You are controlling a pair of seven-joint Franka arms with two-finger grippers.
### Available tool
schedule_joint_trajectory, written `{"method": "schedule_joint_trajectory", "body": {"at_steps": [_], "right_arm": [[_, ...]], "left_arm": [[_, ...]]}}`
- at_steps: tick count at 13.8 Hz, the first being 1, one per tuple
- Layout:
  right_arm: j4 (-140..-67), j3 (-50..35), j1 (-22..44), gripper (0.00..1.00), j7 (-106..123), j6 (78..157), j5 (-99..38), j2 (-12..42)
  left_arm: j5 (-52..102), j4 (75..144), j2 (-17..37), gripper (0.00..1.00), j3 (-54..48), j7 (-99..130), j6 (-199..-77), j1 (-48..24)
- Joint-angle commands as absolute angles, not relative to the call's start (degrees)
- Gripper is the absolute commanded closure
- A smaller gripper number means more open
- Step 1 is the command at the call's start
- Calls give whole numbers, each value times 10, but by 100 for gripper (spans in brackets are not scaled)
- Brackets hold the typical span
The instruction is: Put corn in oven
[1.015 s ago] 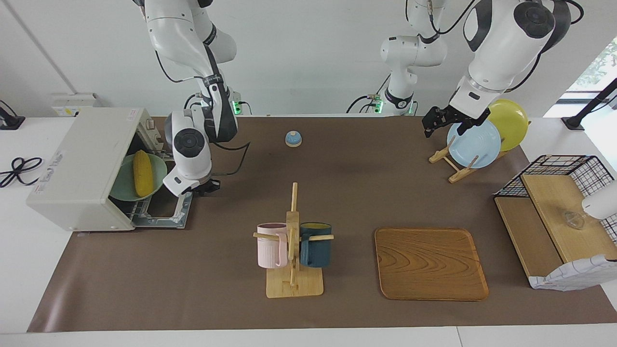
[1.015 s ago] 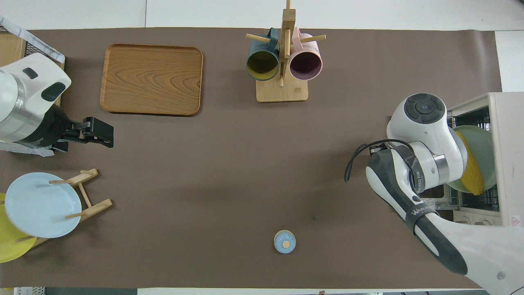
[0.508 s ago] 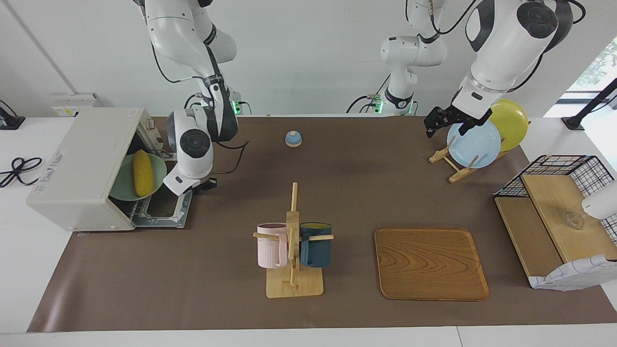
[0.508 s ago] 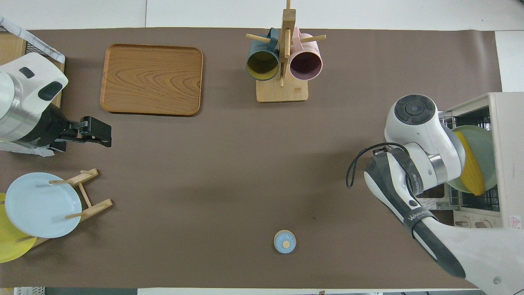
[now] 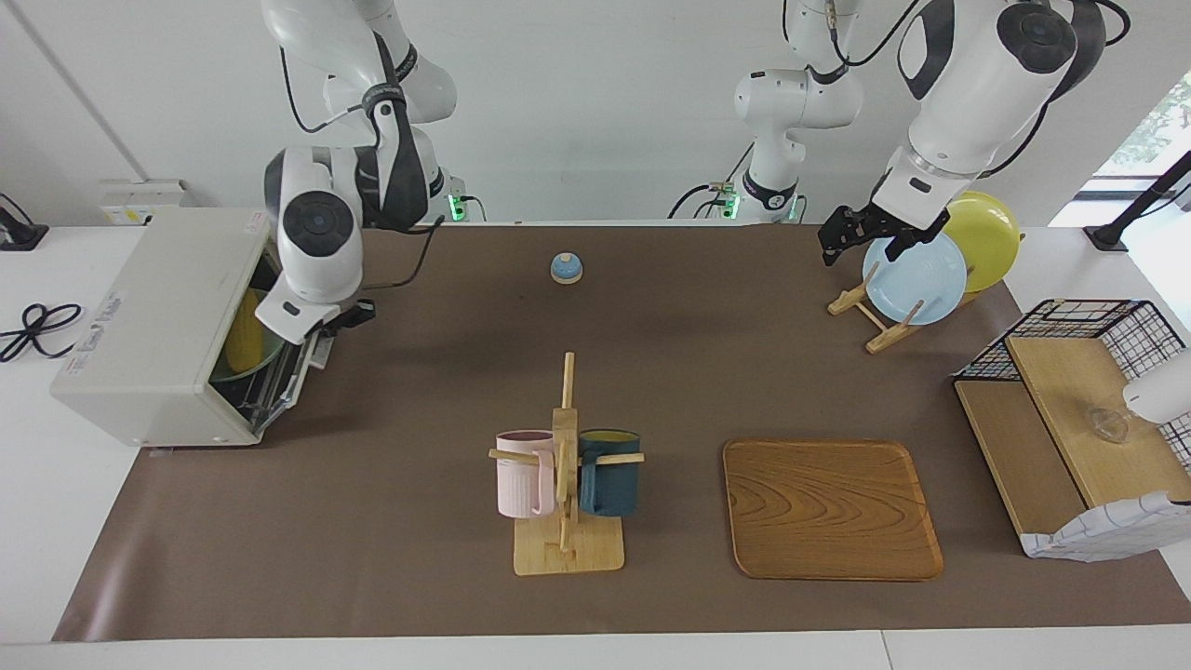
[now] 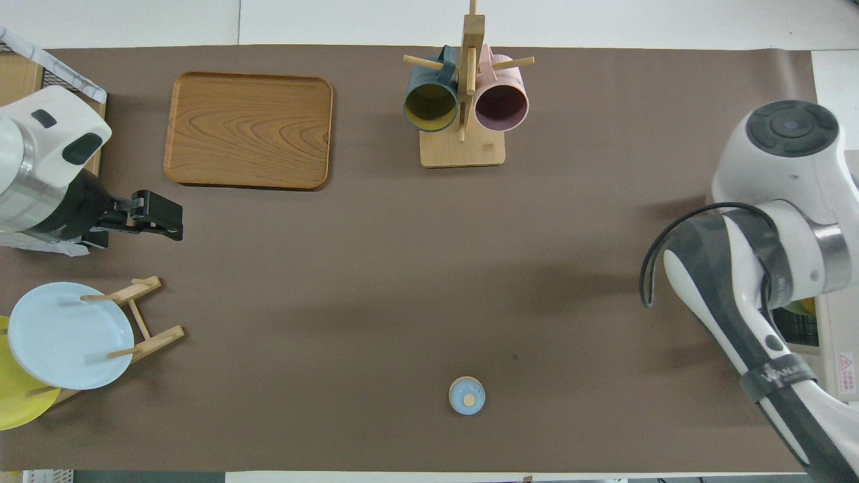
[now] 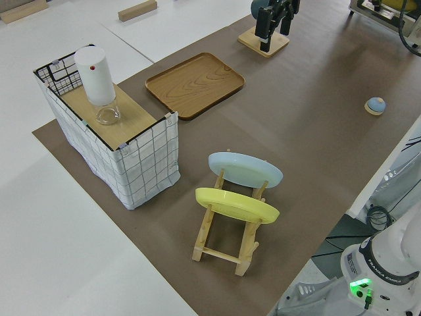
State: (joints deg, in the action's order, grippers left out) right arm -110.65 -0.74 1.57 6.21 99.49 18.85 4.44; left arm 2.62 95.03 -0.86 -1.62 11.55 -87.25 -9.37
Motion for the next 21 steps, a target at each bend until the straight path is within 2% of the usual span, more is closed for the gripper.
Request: {"method": "schedule_joint_trajectory", "body": {"at_steps": [1,9,11,12,14,15,17,20,21], "right_arm": [[-1107,-4,-17,100,113,1004,200,36],[-1104,-2,-43,100,180,955,171,-30],[-1075,-1,-43,100,179,921,129,-56],[-1039,-1,-46,95,179,892,109,-55],[-944,-3,-39,92,178,829,98,-26],[-903,-4,-38,83,178,808,92,-9],[-884,-6,-37,67,171,806,50,-2],[-884,-8,-19,65,142,808,47,-2],[-884,-7,-18,57,141,808,45,-1]], "left_arm": [[33,954,-16,0,-20,111,-875,-86],[33,954,-17,0,-15,113,-872,-85],[33,954,-17,0,-16,113,-872,-85],[33,954,-17,0,-16,113,-872,-85],[33,954,-17,0,-15,113,-872,-84],[33,955,-17,0,-15,113,-872,-85],[33,954,-17,0,-15,113,-872,-85],[33,954,-17,0,-15,113,-872,-85],[33,955,-17,0,-15,113,-872,-85]]}}
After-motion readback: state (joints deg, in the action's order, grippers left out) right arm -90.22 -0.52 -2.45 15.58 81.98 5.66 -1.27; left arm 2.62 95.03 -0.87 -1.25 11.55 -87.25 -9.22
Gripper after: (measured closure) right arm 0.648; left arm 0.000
